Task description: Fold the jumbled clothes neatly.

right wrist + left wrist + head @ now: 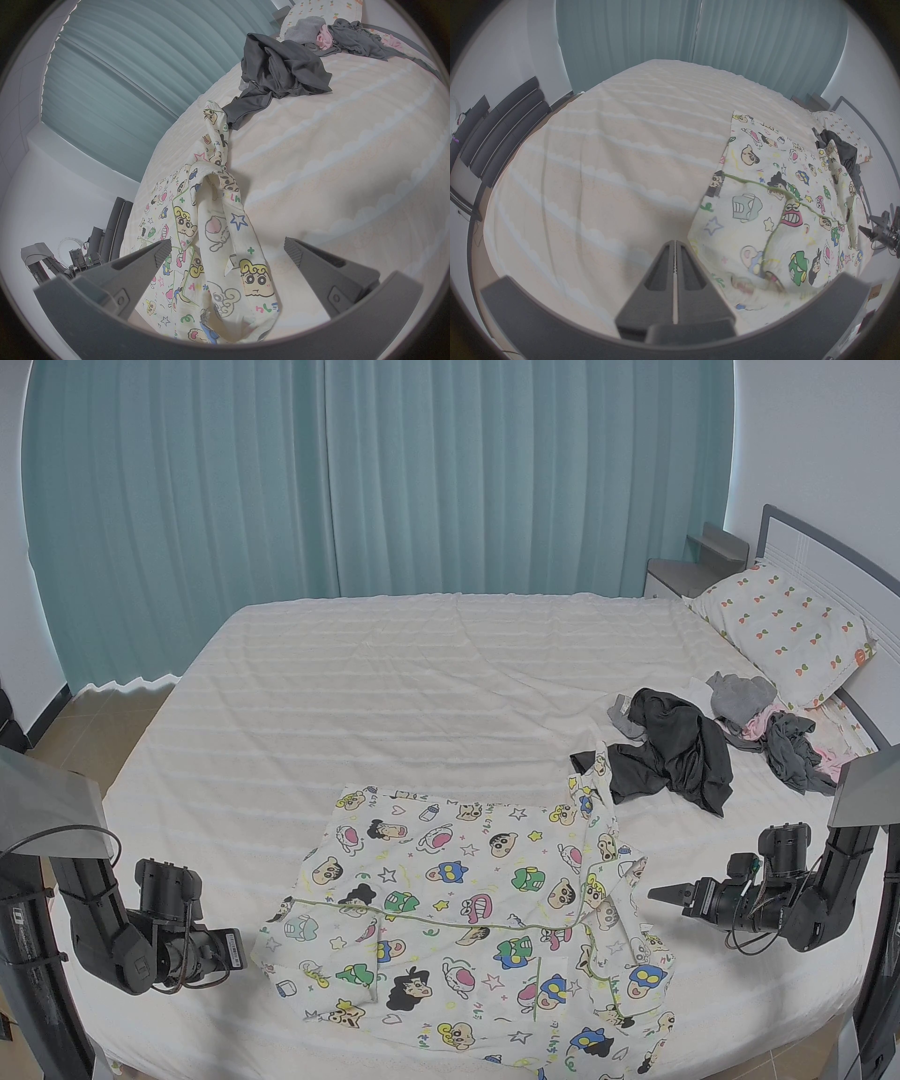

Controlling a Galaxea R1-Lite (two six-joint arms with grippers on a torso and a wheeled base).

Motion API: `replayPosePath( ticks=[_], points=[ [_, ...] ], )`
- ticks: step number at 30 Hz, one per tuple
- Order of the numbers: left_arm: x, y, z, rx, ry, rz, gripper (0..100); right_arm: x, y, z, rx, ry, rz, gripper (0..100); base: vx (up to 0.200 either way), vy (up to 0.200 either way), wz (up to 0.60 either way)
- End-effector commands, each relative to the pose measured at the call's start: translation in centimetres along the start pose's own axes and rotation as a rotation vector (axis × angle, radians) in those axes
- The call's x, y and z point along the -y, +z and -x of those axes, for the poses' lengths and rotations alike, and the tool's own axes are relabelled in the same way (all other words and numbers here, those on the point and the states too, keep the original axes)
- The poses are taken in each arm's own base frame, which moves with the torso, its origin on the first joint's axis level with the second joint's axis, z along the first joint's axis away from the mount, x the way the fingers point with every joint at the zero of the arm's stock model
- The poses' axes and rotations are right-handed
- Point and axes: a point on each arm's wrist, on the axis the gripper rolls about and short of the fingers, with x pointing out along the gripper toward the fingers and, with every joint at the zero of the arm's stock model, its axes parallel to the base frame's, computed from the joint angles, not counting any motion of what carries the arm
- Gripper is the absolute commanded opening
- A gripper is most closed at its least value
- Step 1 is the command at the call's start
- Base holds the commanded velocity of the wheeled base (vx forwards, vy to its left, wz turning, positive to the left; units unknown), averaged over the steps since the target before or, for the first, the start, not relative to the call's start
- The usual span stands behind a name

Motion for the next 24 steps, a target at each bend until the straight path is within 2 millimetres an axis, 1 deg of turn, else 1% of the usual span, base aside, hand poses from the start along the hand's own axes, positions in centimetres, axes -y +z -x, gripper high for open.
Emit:
replayPosePath(
  ticks=[1, 3, 4, 6, 8, 11, 15, 16, 19, 20, 22, 24],
  points=[
    [-0.6, -1.2, -0.9, -0.047, 0.018, 0.002, 0, 0.1, 0.0, 0.0, -0.002, -0.002, -0.004, 100, 0.000, 0.000, 0.00],
    [-0.7, -1.5, -1.0, -0.052, 0.019, 0.002, 0, 0.1, 0.0, 0.0, -0.002, -0.002, -0.004, 100, 0.000, 0.000, 0.00],
    [-0.8, -1.6, -1.1, -0.041, 0.017, 0.004, 100, 0.1, 0.0, 0.0, -0.002, -0.002, -0.004, 100, 0.000, 0.000, 0.00],
    [-0.7, -1.5, -1.0, -0.029, 0.014, 0.008, 100, 0.1, 0.0, 0.0, -0.002, -0.002, -0.004, 100, 0.000, 0.000, 0.00],
    [-0.4, -1.1, -0.7, 0.018, -0.016, 0.008, 100, 0.1, -0.1, -0.1, -0.003, -0.001, -0.003, 100, 0.000, 0.000, 0.00],
    [1.4, -1.0, 0.4, 0.051, -0.110, -0.031, 100, 0.1, -0.1, -0.1, -0.003, -0.001, -0.001, 100, 0.000, 0.000, 0.00],
    [3.7, -0.3, 2.4, 0.067, -0.297, -0.014, 100, 0.1, -0.1, -0.1, -0.004, -0.002, -0.002, 100, 0.000, 0.000, 0.00],
    [4.1, -0.4, 2.5, 0.062, -0.321, -0.022, 100, 0.1, -0.1, -0.1, -0.004, -0.002, -0.002, 100, 0.000, 0.000, 0.00],
    [5.0, -0.6, 2.5, 0.050, -0.351, -0.050, 100, 0.1, -0.1, -0.1, -0.004, -0.002, -0.002, 100, 0.000, 0.000, 0.00],
    [5.6, -0.5, 2.4, 0.056, -0.368, -0.065, 100, 0.1, -0.1, -0.1, -0.004, -0.002, -0.002, 100, 0.000, 0.000, 0.00],
    [6.2, -0.5, 1.7, 0.051, -0.374, -0.084, 100, 0.1, -0.1, -0.1, -0.004, -0.002, -0.002, 100, 0.000, 0.000, 0.00],
    [6.8, -0.5, 0.6, 0.053, -0.350, -0.126, 100, 0.1, -0.1, -0.1, -0.004, -0.002, -0.002, 100, 0.000, 0.000, 0.00]
  ],
)
